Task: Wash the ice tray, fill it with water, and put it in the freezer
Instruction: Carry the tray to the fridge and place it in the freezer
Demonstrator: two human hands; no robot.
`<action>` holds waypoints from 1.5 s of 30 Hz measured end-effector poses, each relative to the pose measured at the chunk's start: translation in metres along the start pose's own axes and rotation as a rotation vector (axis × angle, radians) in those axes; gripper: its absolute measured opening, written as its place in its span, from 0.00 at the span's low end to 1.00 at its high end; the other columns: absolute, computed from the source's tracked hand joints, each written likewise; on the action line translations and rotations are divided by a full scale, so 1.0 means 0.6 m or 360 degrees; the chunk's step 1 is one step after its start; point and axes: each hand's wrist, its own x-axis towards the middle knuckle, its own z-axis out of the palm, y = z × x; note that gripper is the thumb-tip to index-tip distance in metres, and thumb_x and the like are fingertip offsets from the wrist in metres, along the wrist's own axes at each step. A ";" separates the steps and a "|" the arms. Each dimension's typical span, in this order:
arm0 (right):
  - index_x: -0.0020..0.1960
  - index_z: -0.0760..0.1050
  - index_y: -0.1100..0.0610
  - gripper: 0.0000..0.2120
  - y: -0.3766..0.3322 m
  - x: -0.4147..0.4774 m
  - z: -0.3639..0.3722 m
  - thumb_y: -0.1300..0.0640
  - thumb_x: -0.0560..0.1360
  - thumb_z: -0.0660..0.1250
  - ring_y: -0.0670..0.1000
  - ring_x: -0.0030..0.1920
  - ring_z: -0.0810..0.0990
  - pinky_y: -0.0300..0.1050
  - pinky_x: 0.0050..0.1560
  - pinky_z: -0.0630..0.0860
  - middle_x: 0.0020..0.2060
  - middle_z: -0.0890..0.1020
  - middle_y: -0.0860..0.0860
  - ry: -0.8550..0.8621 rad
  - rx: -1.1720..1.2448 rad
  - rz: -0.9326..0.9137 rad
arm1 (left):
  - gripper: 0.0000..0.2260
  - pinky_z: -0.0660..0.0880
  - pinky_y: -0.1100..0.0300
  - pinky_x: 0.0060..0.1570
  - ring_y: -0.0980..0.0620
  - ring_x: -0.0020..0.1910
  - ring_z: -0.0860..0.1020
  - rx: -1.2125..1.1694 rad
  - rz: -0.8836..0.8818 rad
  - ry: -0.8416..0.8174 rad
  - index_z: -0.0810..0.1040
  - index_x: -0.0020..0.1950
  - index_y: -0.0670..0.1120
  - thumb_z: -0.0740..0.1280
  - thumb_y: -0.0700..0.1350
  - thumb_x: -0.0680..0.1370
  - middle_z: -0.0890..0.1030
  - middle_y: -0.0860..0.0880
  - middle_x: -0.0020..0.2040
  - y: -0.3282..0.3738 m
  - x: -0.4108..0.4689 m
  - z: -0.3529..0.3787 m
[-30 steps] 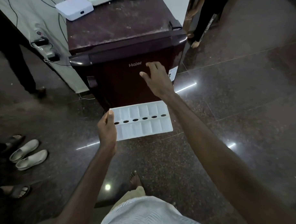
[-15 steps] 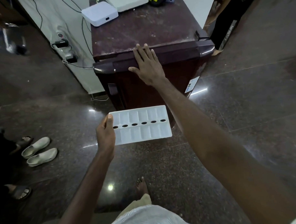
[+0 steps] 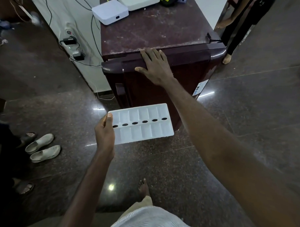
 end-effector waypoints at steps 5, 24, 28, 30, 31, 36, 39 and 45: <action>0.82 0.59 0.54 0.39 0.005 0.005 0.001 0.30 0.81 0.49 0.55 0.81 0.59 0.58 0.81 0.51 0.80 0.64 0.52 0.0030 0.0019 0.0002 | 0.13 0.83 0.44 0.51 0.46 0.51 0.86 0.0024 0.0021 -0.0003 0.84 0.55 0.51 0.62 0.56 0.85 0.87 0.48 0.51 0.023 -0.015 -0.013; 0.64 0.76 0.43 0.19 0.026 -0.162 -0.034 0.36 0.83 0.53 0.49 0.69 0.71 0.52 0.70 0.60 0.64 0.77 0.43 0.0234 0.0262 -0.0138 | 0.12 0.80 0.59 0.34 0.55 0.39 0.85 -0.0055 0.0075 0.0047 0.85 0.47 0.52 0.65 0.53 0.85 0.86 0.54 0.40 0.115 -0.167 -0.048; 0.56 0.79 0.44 0.17 0.039 -0.207 -0.047 0.37 0.82 0.56 0.47 0.63 0.73 0.51 0.67 0.60 0.56 0.79 0.41 0.0256 0.0340 -0.0075 | 0.11 0.80 0.59 0.34 0.54 0.41 0.85 -0.0069 0.0094 0.0044 0.85 0.49 0.52 0.65 0.54 0.85 0.87 0.53 0.43 0.117 -0.208 -0.044; 0.51 0.79 0.46 0.15 0.050 -0.230 -0.055 0.39 0.81 0.58 0.46 0.60 0.74 0.48 0.63 0.59 0.51 0.79 0.41 0.0268 0.0360 -0.0042 | 0.11 0.80 0.58 0.35 0.54 0.41 0.85 -0.0083 0.0090 0.0033 0.84 0.48 0.53 0.65 0.54 0.85 0.86 0.53 0.43 0.114 -0.225 -0.039; 0.49 0.78 0.47 0.14 0.054 -0.242 -0.058 0.39 0.81 0.60 0.46 0.58 0.74 0.47 0.61 0.58 0.49 0.79 0.42 0.0254 0.0368 -0.0022 | 0.11 0.79 0.58 0.34 0.54 0.40 0.85 -0.0081 0.0085 0.0031 0.84 0.48 0.53 0.65 0.54 0.85 0.86 0.54 0.42 0.114 -0.233 -0.036; 0.38 0.73 0.47 0.11 0.089 -0.298 -0.088 0.44 0.77 0.65 0.45 0.48 0.71 0.51 0.58 0.64 0.41 0.76 0.42 0.0165 0.0457 0.0052 | 0.11 0.78 0.62 0.30 0.56 0.38 0.84 -0.0075 0.0090 0.0013 0.84 0.48 0.52 0.64 0.52 0.85 0.85 0.53 0.42 0.111 -0.263 -0.018; 0.36 0.71 0.48 0.12 0.111 -0.335 -0.114 0.48 0.75 0.67 0.46 0.46 0.71 0.51 0.57 0.63 0.38 0.74 0.42 0.0091 0.0434 0.0069 | 0.11 0.79 0.60 0.33 0.51 0.43 0.85 -0.0102 0.0048 0.0008 0.84 0.56 0.50 0.65 0.53 0.85 0.86 0.50 0.47 0.111 -0.272 -0.007; 0.49 0.85 0.54 0.11 0.164 -0.401 -0.153 0.53 0.72 0.67 0.56 0.59 0.82 0.56 0.63 0.75 0.54 0.86 0.50 -0.0072 0.0472 0.0113 | 0.11 0.81 0.56 0.39 0.50 0.44 0.85 -0.0080 0.0082 -0.0017 0.83 0.49 0.51 0.64 0.52 0.85 0.86 0.50 0.46 0.102 -0.272 0.017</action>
